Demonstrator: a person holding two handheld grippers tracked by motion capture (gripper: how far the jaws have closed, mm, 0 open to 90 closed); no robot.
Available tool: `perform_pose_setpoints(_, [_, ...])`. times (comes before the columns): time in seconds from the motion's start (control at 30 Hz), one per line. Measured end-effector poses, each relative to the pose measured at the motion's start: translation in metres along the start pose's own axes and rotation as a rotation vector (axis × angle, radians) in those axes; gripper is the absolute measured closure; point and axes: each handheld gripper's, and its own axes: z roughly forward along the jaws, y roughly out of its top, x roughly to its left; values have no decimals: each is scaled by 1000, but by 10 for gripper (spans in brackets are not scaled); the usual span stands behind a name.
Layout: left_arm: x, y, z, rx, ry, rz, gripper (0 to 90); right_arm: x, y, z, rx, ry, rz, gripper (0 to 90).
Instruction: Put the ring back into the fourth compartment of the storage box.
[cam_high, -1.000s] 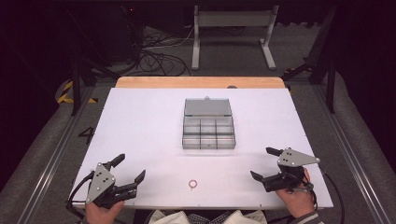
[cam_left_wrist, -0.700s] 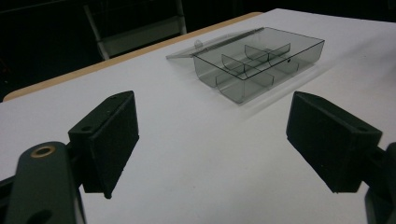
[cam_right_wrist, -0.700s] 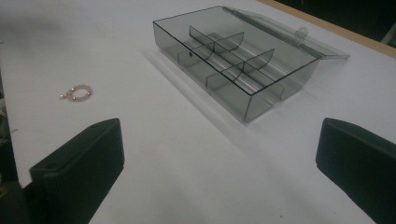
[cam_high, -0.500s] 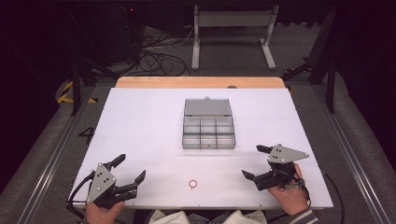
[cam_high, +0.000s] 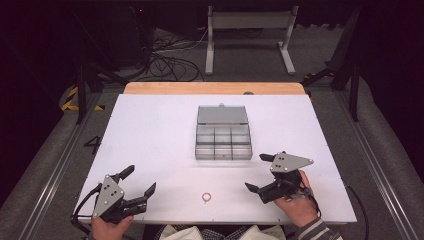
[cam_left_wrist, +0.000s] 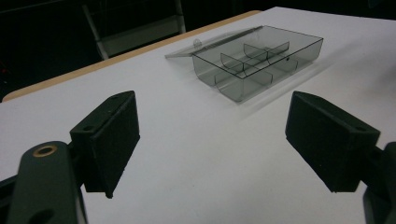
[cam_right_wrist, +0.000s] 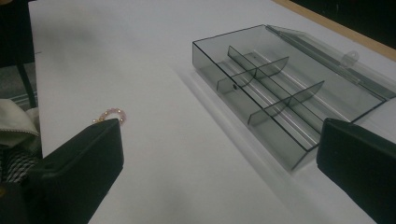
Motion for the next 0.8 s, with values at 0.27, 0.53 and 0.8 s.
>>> perform_pose_setpoints(0.27, [0, 0, 0, 6, -3, -7, 185, 7, 8, 13, 9, 38, -9, 6])
perform_pose_setpoints(0.53, [0, 0, 0, 9, -7, -10, 187, 7, 11, 17, -14, 123, 59, 0])
perform_pose_setpoints(0.8, [0, 0, 1, 10, -8, -9, 187, 13, 18, 16, 50, 121, 77, 80])
